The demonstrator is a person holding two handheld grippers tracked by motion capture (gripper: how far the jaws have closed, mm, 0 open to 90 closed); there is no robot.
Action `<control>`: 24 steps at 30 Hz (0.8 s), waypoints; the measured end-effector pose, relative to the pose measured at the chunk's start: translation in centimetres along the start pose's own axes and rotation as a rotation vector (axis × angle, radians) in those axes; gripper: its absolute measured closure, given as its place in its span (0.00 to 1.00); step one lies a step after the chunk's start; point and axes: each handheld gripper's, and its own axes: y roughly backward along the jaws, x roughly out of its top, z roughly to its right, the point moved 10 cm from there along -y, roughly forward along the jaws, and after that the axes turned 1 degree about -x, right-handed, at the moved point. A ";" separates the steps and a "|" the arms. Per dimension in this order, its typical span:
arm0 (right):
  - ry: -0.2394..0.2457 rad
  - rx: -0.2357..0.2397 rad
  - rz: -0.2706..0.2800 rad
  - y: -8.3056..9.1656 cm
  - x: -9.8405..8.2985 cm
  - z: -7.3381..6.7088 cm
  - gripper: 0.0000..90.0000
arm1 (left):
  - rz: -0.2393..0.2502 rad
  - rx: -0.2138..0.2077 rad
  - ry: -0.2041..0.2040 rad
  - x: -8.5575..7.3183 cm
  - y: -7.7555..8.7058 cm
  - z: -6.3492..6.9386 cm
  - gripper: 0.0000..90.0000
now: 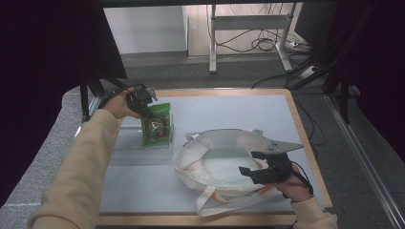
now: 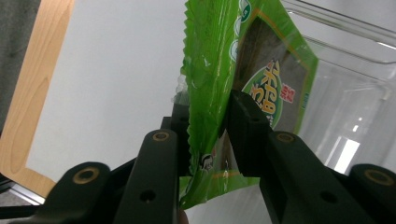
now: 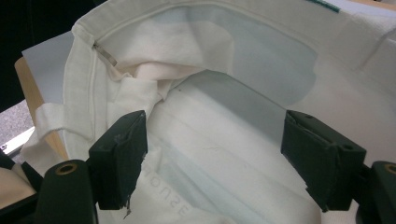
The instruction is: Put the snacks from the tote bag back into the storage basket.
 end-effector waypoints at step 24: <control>0.003 -0.001 0.002 0.2 0.0 0.1 0.26 | 0.071 0.160 0.021 1.6 -0.8 -1.5 0.41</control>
